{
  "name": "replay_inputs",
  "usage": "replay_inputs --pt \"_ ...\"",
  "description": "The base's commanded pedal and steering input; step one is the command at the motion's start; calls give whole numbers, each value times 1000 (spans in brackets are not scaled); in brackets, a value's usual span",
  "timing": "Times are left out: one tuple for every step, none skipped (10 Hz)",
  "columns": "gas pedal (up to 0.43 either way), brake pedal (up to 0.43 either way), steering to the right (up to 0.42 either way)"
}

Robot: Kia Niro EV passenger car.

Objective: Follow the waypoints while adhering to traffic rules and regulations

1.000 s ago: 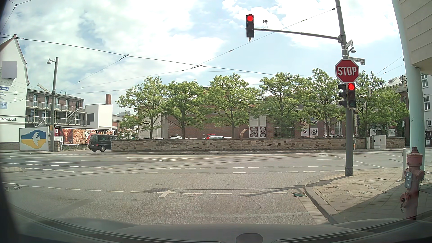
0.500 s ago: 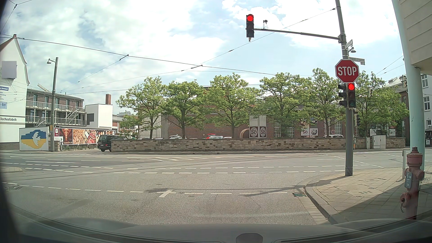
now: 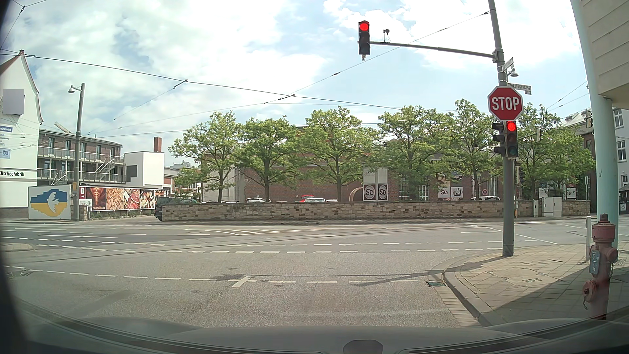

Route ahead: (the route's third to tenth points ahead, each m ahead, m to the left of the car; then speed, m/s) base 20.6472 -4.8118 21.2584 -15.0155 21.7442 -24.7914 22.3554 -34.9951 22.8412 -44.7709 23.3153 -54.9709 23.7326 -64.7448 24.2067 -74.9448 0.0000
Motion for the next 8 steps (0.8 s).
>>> replay_inputs --pt "0 323 35" --pt "0 323 36" --pt "0 323 35" --pt "0 317 35" --pt "0 323 35" --pt "0 323 36" --pt "0 323 35" --pt "0 323 35"
